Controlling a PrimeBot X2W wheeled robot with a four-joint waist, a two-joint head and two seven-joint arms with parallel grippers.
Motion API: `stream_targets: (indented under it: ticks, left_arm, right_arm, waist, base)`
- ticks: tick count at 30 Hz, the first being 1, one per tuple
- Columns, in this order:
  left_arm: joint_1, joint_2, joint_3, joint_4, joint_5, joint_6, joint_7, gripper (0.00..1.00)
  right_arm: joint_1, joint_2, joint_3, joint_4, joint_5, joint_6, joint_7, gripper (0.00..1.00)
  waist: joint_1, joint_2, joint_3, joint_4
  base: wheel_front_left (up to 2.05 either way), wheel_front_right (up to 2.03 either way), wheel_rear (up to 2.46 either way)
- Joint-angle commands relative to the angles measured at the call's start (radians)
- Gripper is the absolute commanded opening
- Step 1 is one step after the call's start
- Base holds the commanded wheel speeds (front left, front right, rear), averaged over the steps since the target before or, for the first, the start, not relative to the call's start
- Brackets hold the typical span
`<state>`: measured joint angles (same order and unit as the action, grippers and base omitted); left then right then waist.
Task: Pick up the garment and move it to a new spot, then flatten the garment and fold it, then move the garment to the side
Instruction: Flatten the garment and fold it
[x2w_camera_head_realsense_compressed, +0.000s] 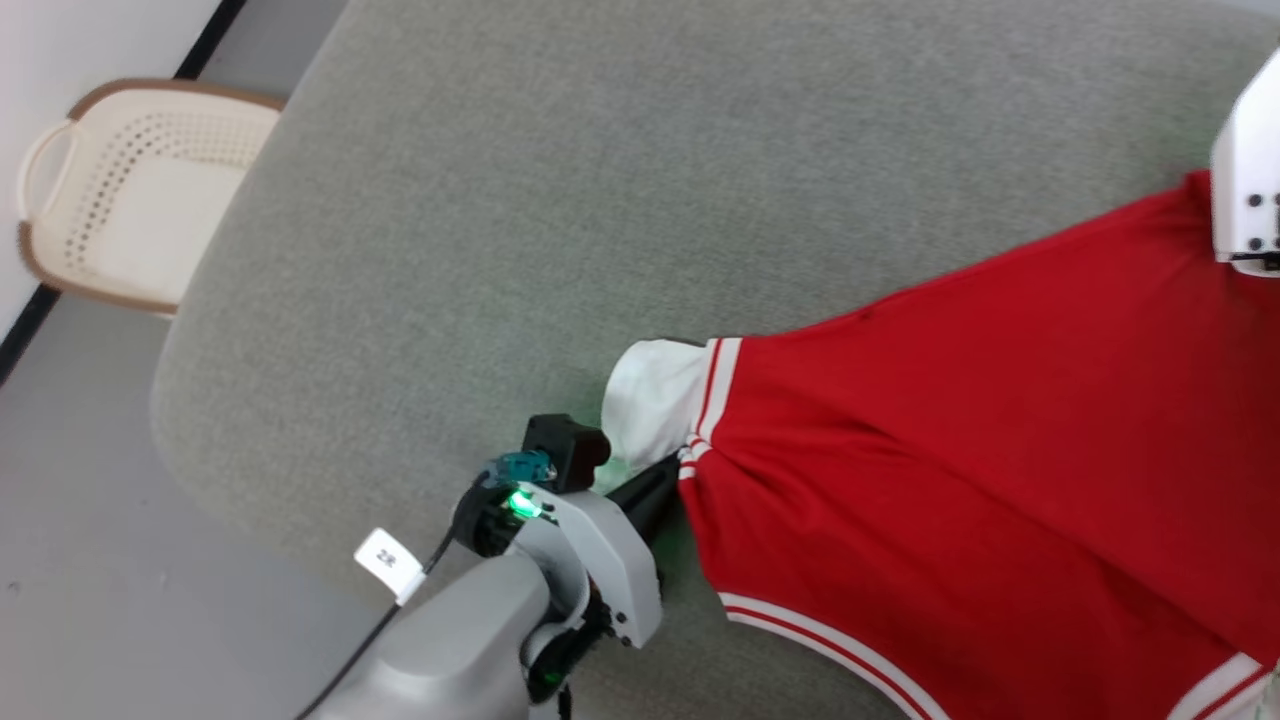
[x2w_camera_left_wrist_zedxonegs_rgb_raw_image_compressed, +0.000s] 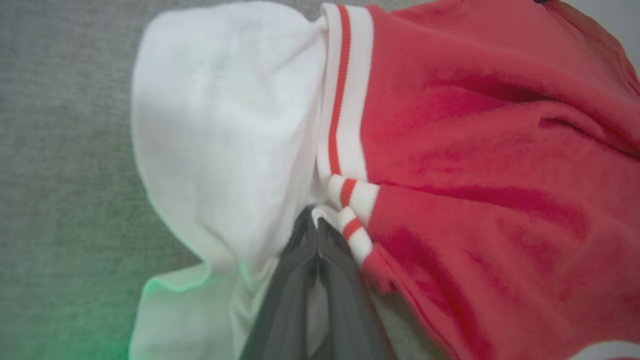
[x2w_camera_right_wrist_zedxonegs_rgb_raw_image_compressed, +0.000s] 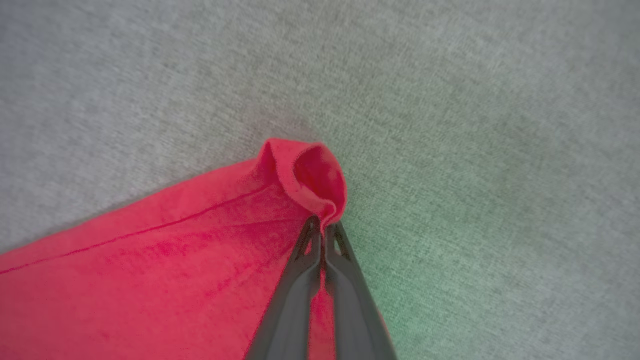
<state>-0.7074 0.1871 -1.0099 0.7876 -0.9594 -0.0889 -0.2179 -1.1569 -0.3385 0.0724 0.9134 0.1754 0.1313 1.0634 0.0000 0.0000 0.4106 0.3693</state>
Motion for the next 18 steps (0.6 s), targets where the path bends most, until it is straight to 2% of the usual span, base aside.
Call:
stream_targets:
  ticks: [1, 9, 18]
  left_arm:
    - [0.003, 0.039, 0.002, 0.081, -0.004, 0.037, 0.039, 0.00]
    - [-0.126, 0.149, 0.011, 0.063, 0.029, 0.020, 0.074, 0.00]
    - [-0.320, 0.306, 0.024, 0.011, 0.045, -0.016, 0.202, 0.00]
  right_arm:
    - [0.022, 0.016, 0.001, 0.001, -0.003, -0.001, -0.013, 0.00]
    - [-0.016, 0.053, 0.024, -0.069, 0.048, -0.001, -0.175, 0.00]
    - [-0.019, 0.054, 0.095, -0.144, 0.136, -0.001, -0.360, 0.00]
  waist:
    - [0.0000, 0.0000, -0.024, -0.023]
    - [0.0000, 0.0000, -0.105, -0.110]
    - [0.0000, 0.0000, -0.188, -0.217]
  base:
    - [0.00, 0.00, 0.00]
    - [0.00, 0.00, 0.00]
    - [0.00, 0.00, 0.00]
